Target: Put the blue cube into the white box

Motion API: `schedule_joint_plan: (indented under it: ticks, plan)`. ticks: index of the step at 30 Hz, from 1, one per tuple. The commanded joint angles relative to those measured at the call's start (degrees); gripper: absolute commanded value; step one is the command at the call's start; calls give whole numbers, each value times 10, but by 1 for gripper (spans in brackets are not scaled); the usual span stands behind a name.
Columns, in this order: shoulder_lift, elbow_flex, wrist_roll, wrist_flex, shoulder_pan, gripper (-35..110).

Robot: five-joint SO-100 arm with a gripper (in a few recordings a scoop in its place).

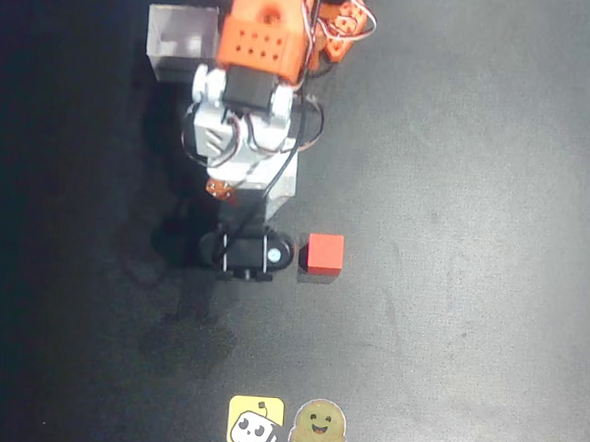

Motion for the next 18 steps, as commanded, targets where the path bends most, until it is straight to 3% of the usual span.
schedule_joint_plan:
  ticks: [1,3,18]
  plan:
    - [-5,-25,4,-9,-3,20]
    - [-8,-25,4,-10,-5,26]
    - [-65,-27,30,-79,-48,26]
